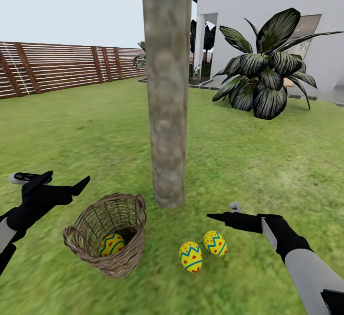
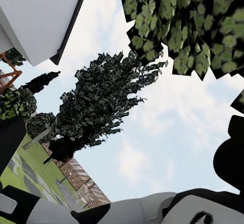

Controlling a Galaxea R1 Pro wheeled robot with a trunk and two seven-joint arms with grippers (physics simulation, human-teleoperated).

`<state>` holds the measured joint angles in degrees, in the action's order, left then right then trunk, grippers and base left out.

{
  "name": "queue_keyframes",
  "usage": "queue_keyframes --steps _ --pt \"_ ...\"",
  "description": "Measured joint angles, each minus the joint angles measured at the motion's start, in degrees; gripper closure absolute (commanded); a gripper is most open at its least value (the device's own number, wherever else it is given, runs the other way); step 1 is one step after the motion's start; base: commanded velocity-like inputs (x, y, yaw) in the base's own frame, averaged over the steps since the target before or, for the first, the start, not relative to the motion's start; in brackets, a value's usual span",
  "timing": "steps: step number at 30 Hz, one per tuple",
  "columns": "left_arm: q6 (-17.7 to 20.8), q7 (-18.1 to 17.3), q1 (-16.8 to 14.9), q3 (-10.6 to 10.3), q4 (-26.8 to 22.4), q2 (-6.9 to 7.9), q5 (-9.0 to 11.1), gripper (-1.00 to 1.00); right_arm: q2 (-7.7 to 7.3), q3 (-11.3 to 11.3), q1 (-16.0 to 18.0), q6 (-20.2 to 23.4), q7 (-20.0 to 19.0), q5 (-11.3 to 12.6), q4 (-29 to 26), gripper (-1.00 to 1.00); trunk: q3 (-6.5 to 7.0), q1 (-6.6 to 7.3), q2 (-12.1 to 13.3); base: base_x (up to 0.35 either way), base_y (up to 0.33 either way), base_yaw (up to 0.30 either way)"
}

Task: Take the three Easter eggs out of the wicker basket on the lawn in the garden, then place them on the lawn next to a single tree (choose any tree) so that all three eggs are next to the same tree and none are left in the basket.

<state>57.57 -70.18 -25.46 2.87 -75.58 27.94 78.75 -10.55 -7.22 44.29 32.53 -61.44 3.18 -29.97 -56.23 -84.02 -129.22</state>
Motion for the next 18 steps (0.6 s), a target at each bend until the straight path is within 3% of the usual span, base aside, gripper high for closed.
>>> queue_keyframes --steps 6,9,11,14,18 --pt "-0.1 -0.01 0.0 -0.02 0.06 -0.08 -0.01 -1.0 0.0 0.03 0.01 -0.01 1.13 -0.07 -0.03 -1.0 0.0 0.0 0.0 0.0 0.008 0.0" --pt "-0.11 -0.01 0.01 -0.02 0.07 -0.15 -0.06 -1.0 0.11 0.16 -0.01 -0.01 9.37 -0.1 -0.56 -1.0 0.0 0.0 0.0 0.0 0.0 0.059" --pt "-0.11 -0.01 0.01 -0.02 0.08 -0.4 -0.09 -1.0 0.88 0.23 0.0 0.1 17.42 -0.05 -0.65 -1.0 0.0 0.0 0.0 0.0 0.0 0.059" --pt "-0.1 0.02 0.0 -0.08 0.08 -0.88 -0.14 -1.0 2.39 0.26 0.04 0.38 25.37 0.08 -2.1 -1.0 0.0 0.0 0.0 0.0 0.0 0.017" --pt "-0.08 0.0 0.0 0.04 1.53 -0.97 -0.09 -1.0 2.82 0.17 -0.01 2.33 27.63 0.15 -6.76 -1.0 0.0 0.0 0.0 0.0 0.0 0.002"
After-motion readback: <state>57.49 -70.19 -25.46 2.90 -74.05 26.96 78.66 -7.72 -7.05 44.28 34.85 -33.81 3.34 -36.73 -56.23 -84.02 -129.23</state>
